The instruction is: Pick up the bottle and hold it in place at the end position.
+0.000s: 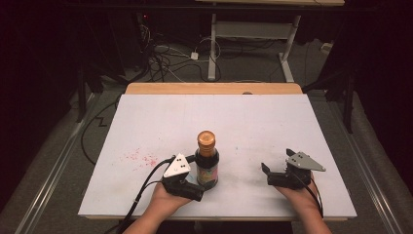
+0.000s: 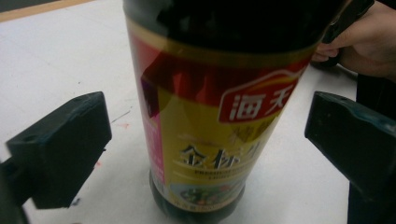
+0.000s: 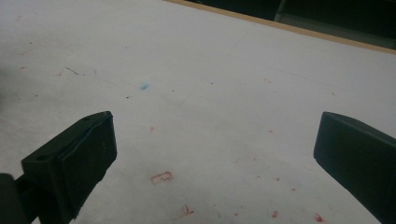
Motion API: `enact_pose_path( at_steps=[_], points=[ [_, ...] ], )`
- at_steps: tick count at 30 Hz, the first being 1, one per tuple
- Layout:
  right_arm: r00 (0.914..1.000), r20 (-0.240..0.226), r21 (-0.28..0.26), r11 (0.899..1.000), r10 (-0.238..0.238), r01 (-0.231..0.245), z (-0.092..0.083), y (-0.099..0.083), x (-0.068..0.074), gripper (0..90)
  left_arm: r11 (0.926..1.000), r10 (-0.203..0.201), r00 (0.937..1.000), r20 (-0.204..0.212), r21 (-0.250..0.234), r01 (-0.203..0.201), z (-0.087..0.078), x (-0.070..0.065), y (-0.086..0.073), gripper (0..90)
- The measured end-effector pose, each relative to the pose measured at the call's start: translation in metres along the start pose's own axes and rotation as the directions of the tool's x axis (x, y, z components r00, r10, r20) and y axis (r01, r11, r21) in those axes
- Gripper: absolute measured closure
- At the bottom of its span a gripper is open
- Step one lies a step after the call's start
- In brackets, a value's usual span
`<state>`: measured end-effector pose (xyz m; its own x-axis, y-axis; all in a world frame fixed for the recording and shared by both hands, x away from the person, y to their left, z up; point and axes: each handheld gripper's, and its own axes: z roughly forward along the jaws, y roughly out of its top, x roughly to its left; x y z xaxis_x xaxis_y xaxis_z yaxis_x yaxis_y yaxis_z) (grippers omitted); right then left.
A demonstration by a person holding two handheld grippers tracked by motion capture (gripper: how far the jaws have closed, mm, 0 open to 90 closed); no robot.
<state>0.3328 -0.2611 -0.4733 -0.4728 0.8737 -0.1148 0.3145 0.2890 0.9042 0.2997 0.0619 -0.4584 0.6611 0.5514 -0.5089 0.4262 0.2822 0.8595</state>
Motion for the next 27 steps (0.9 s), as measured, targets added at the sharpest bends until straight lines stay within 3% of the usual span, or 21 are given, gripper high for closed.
enact_pose_path(
  at_steps=[3, 5, 6, 9, 14, 24, 25, 27],
  points=[
    [1.0000, -0.003, 0.000, 1.000, 0.002, -0.002, 0.000, 0.000, 0.000, 0.2, 1.0000, 0.000, 1.0000, 0.009, 0.000, 0.000, 0.000, -0.001, 0.002, 3.1],
    [1.0000, -0.004, -0.004, 1.000, -0.003, 0.003, 0.000, 0.001, 0.001, 0.2, 1.0000, -0.003, 0.9997, 0.024, -0.004, 0.003, 0.000, -0.002, 0.003, 12.1],
    [1.0000, -0.005, -0.004, 1.000, -0.002, 0.002, 0.000, 0.001, 0.001, 0.2, 0.9993, 0.034, 0.9986, 0.040, 0.010, -0.035, 0.000, -0.001, 0.004, 14.5],
    [1.0000, -0.002, -0.003, 1.000, -0.001, 0.001, 0.000, 0.000, 0.000, 0.2, 0.9989, 0.047, 0.9978, 0.048, 0.007, -0.047, 0.000, -0.002, 0.007, 18.8],
    [1.0000, -0.001, -0.004, 1.000, 0.003, -0.003, 0.000, 0.000, -0.001, 0.2, 0.9954, 0.091, 0.9953, 0.031, 0.026, -0.092, 0.000, -0.003, 0.010, 25.9],
    [1.0000, -0.002, -0.007, 1.000, 0.000, 0.000, 0.000, 0.000, -0.001, 0.2, 0.9923, 0.118, 0.9930, 0.012, 0.038, -0.118, 0.000, -0.005, 0.011, 29.0],
    [1.0000, -0.001, -0.006, 1.000, 0.000, 0.000, 0.000, 0.000, -0.002, 0.2, 0.9986, 0.045, 0.9990, 0.001, -0.027, -0.045, 0.005, -0.009, 0.011, 29.0],
    [1.0000, -0.001, -0.005, 1.000, 0.002, -0.002, 0.000, 0.000, -0.002, 0.2, 0.9993, 0.026, 0.9996, 0.006, -0.029, -0.026, 0.005, -0.009, 0.013, 29.0]
  ],
)
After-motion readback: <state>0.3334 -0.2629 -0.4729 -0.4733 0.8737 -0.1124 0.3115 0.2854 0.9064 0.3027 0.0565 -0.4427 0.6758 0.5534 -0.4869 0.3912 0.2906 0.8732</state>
